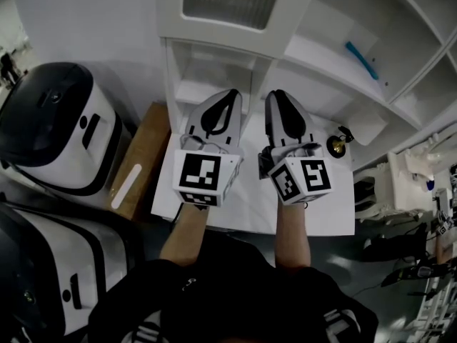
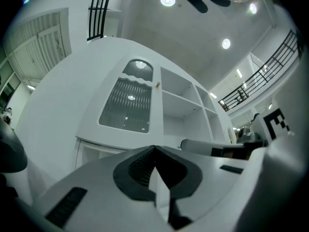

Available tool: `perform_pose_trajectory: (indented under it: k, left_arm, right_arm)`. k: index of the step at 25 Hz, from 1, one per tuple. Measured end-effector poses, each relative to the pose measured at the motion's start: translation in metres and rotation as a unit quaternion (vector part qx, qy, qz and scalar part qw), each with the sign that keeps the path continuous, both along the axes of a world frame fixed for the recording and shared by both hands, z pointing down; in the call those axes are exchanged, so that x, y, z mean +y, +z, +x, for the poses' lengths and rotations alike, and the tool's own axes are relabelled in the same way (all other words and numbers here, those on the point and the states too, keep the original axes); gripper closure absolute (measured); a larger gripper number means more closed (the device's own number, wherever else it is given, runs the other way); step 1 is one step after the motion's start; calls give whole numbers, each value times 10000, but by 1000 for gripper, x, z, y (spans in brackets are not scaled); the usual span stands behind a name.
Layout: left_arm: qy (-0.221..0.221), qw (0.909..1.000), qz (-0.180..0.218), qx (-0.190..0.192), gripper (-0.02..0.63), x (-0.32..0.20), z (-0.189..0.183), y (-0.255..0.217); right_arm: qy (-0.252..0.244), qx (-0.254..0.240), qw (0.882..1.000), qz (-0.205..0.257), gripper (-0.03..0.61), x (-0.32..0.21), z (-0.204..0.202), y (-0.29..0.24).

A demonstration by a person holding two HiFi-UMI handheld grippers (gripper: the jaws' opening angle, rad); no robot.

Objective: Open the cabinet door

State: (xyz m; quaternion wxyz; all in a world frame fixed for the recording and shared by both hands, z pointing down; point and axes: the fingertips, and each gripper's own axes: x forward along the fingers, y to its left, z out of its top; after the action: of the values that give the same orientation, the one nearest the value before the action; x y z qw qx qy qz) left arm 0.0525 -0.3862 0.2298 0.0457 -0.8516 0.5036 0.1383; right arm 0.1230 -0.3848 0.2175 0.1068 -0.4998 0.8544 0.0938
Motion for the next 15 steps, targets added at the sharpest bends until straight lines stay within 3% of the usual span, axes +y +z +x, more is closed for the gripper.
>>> perform_pose_trajectory:
  k: [2, 12, 15]
  left_arm:
    - [-11, 10000, 5, 18, 603, -4, -2, -1]
    - [-30, 10000, 49, 15, 603, -33, -4, -1]
    - [-22, 10000, 91, 9, 603, -44, -3, -4]
  right_arm:
    - [-41, 36, 10000, 13, 494, -6, -2, -4]
    - [61, 143, 9998, 130, 430, -48, 2, -16]
    - [132, 120, 9998, 119, 383, -62, 6, -19]
